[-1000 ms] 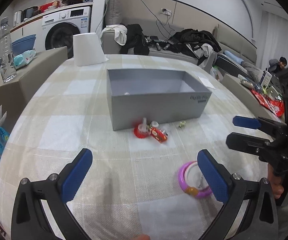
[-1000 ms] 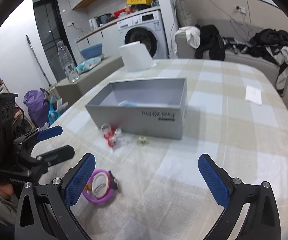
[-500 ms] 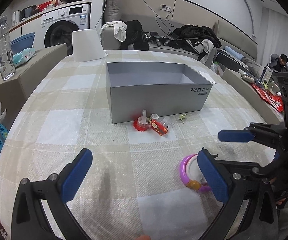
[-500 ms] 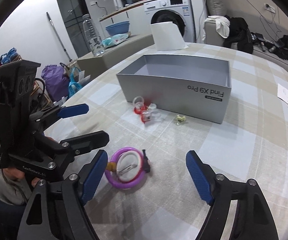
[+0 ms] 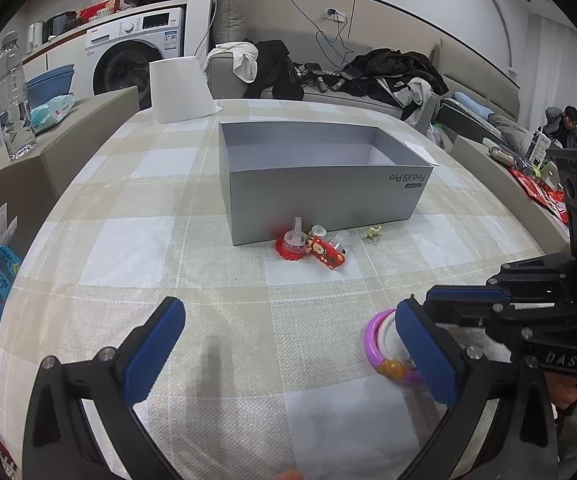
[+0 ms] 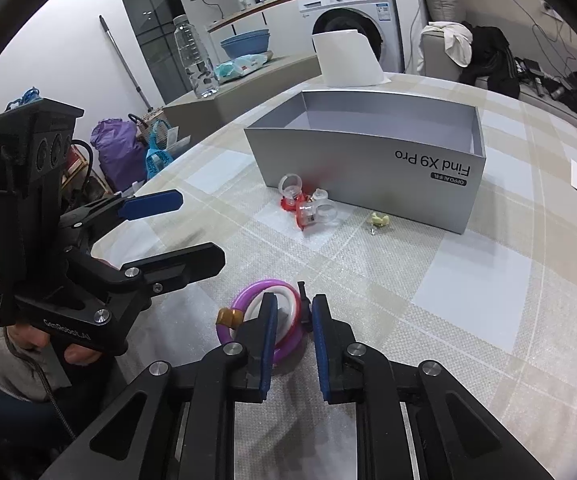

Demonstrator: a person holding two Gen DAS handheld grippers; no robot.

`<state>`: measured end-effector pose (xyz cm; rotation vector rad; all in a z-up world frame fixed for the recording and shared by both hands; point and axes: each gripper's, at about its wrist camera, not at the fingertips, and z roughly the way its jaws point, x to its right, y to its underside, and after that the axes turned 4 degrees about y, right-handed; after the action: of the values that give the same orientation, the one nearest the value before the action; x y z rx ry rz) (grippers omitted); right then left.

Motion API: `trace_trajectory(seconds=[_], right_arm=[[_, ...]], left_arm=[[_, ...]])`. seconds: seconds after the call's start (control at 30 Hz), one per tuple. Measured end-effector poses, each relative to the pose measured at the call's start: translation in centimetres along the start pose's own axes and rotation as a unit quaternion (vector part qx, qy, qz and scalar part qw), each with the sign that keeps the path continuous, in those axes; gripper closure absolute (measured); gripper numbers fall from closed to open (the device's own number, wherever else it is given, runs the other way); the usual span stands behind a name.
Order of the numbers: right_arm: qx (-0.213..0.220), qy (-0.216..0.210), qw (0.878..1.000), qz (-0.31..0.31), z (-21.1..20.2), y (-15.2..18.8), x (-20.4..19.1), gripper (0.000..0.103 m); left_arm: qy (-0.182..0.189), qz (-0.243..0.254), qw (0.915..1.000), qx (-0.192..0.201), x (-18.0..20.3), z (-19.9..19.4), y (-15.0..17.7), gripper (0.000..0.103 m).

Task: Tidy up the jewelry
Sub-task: 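Move the right tool to the pink bangle and close on it, then lift the pink bangle with the right tool while the left tool grasps the white badge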

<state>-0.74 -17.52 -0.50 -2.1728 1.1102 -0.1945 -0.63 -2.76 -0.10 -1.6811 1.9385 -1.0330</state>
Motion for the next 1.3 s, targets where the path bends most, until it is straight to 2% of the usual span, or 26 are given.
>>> trace_trajectory(seconds=[0.03, 0.23, 0.43, 0.6, 0.8, 0.97, 1.0, 1.07, 1.23, 1.3], right_arm=[[0.002, 0.002, 1.000, 0.002, -0.1, 0.0, 0.1, 0.101], [0.008, 0.008, 1.000, 0.014, -0.2, -0.3, 0.7, 0.100], [0.038, 0.018, 0.998, 0.041, -1.0, -0.6, 1.7, 0.100], [0.029, 0.025, 0.997, 0.067, -0.5, -0.7, 2.9, 0.100], [0.043, 0.007, 0.995, 0.094, -1.1, -0.8, 3.8, 0.100], [0.052, -0.006, 0.995, 0.090, -1.6, -0.9, 3.4, 0.100], [0.047, -0.001, 0.996, 0.082, -1.5, -0.9, 3.1, 0.097], [0.037, 0.013, 0.997, 0.072, -1.3, -0.8, 2.8, 0.096], [0.017, 0.025, 0.998, 0.059, -1.1, 0.0, 2.5, 0.079], [0.014, 0.029, 0.998, 0.059, -1.1, 0.2, 2.6, 0.077]], left_arm=[[0.000, 0.000, 1.0000, 0.000, 0.0, 0.0, 0.0, 0.001], [0.000, 0.000, 1.0000, -0.001, -0.1, 0.0, 0.0, 0.001], [0.001, 0.000, 1.0000, -0.004, -0.1, 0.1, 0.1, 0.001], [-0.001, 0.003, 0.9999, -0.010, 0.1, 0.3, 0.3, 0.001], [-0.001, 0.003, 0.9999, -0.014, 0.1, 0.5, 0.4, 0.001], [0.001, 0.007, 0.9999, -0.012, 0.3, 0.3, 0.4, 0.001], [0.001, 0.008, 0.9999, -0.013, 0.3, 0.3, 0.4, 0.001], [0.000, 0.008, 0.9999, -0.013, 0.4, 0.4, 0.4, 0.001], [0.005, 0.010, 0.9998, -0.014, 0.5, 0.5, 0.4, 0.001], [0.006, 0.014, 0.9997, -0.017, 0.8, 0.6, 0.5, 0.001]])
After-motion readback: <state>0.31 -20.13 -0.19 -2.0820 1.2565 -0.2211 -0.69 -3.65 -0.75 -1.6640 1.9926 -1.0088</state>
